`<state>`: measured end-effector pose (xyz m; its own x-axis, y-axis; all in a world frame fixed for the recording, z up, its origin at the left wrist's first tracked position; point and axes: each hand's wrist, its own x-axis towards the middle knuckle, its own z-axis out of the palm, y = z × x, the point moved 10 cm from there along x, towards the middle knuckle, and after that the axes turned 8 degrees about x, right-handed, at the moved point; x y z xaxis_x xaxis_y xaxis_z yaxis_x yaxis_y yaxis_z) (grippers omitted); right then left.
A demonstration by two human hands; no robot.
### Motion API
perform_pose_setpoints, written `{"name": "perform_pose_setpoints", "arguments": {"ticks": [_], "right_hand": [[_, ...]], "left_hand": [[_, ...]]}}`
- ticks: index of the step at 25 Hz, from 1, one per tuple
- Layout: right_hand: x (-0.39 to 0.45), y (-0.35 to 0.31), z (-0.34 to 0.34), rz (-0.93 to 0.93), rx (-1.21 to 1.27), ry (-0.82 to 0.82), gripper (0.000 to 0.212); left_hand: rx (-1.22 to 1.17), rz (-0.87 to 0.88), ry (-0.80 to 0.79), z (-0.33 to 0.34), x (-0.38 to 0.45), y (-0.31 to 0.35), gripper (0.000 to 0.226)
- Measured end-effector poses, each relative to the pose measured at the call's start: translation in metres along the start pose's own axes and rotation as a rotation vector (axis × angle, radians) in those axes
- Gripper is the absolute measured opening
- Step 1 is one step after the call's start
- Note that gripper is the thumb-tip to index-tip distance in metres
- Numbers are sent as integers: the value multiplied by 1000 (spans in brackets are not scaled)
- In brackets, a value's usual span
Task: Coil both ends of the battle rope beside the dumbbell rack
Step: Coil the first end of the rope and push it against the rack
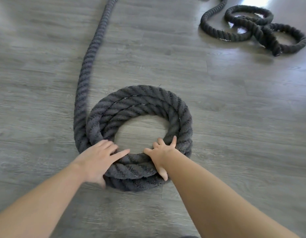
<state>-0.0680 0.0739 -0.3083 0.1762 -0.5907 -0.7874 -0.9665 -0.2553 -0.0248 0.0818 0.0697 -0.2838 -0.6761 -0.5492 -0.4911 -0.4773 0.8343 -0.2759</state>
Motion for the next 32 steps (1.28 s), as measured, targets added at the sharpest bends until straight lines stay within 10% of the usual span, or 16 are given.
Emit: {"name": "perform_pose_setpoints", "arguments": {"ticks": [8,17,21,32], "right_hand": [[-4,4,-15,138,158,101,86],[22,15,-39,368,973,246,59],[26,15,-37,384,868,366,59],[64,76,-90,261,591,437,49]], "left_hand": [[40,-138,-26,-17,25,1,122],[-96,-326,-83,-42,70,12,80],[-227,-230,148,-33,42,-6,102],[100,-140,131,-7,54,-77,117]]}}
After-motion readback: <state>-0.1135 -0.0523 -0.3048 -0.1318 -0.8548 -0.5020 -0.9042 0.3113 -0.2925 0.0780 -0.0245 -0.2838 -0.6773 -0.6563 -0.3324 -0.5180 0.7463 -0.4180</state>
